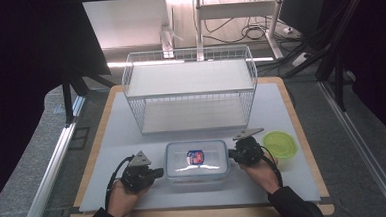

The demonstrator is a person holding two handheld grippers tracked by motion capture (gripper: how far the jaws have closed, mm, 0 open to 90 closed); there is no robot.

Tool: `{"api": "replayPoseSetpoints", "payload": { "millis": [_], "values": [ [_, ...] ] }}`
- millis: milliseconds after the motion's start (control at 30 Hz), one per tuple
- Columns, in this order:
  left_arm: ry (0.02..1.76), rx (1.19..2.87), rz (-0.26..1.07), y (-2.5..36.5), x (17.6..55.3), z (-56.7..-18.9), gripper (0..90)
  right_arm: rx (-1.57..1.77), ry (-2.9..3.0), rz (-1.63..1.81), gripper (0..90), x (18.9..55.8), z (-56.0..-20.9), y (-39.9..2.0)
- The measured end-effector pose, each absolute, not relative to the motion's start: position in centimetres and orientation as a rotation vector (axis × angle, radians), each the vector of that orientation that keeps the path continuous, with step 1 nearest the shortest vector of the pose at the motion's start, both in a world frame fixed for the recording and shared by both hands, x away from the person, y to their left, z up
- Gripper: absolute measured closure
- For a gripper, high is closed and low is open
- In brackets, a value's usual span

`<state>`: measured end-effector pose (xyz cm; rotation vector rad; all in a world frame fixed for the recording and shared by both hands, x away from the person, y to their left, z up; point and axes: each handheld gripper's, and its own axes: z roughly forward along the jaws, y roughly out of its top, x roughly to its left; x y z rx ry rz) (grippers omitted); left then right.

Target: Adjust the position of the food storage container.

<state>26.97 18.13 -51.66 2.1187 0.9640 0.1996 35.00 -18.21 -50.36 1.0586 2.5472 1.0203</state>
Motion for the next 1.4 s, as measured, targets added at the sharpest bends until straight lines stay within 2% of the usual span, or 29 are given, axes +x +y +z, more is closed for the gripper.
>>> {"api": "replayPoseSetpoints", "payload": {
  "millis": [100, 233, 500, 767, 833, 967, 1200, 1400],
  "values": [
    [0.972, 2.124, 0.268, 18.8, 26.9, -51.4, 83.1, 1.021, 2.522, 1.020, 88.5, 34.5, -49.7, -18.4],
    [0.990, 2.083, 0.300, 20.1, 26.6, -51.3, 70.5, 1.008, 2.507, 1.010, 82.5, 34.1, -49.2, -19.4],
    [0.999, 2.059, 0.381, 20.8, 25.6, -51.2, 39.3, 0.953, 2.487, 1.046, 62.5, 32.4, -48.2, -20.7],
    [1.018, 2.033, 0.407, 21.6, 24.8, -51.0, 20.8, 0.937, 2.463, 1.105, 41.5, 31.2, -47.6, -21.4],
    [1.023, 2.032, 0.412, 21.8, 24.6, -51.0, 16.2, 0.922, 2.456, 1.124, 38.5, 30.8, -47.4, -21.5],
    [1.017, 2.035, 0.414, 21.9, 24.2, -51.0, 9.7, 0.916, 2.447, 1.158, 33.3, 30.2, -47.2, -21.8],
    [1.037, 2.052, 0.418, 22.2, 23.8, -51.5, 1.5, 0.913, 2.442, 1.198, 17.8, 29.6, -47.4, -22.3],
    [1.021, 2.027, 0.444, 22.4, 23.7, -51.7, 0.2, 0.929, 2.433, 1.195, 10.7, 29.5, -47.6, -22.4]
  ]
}}
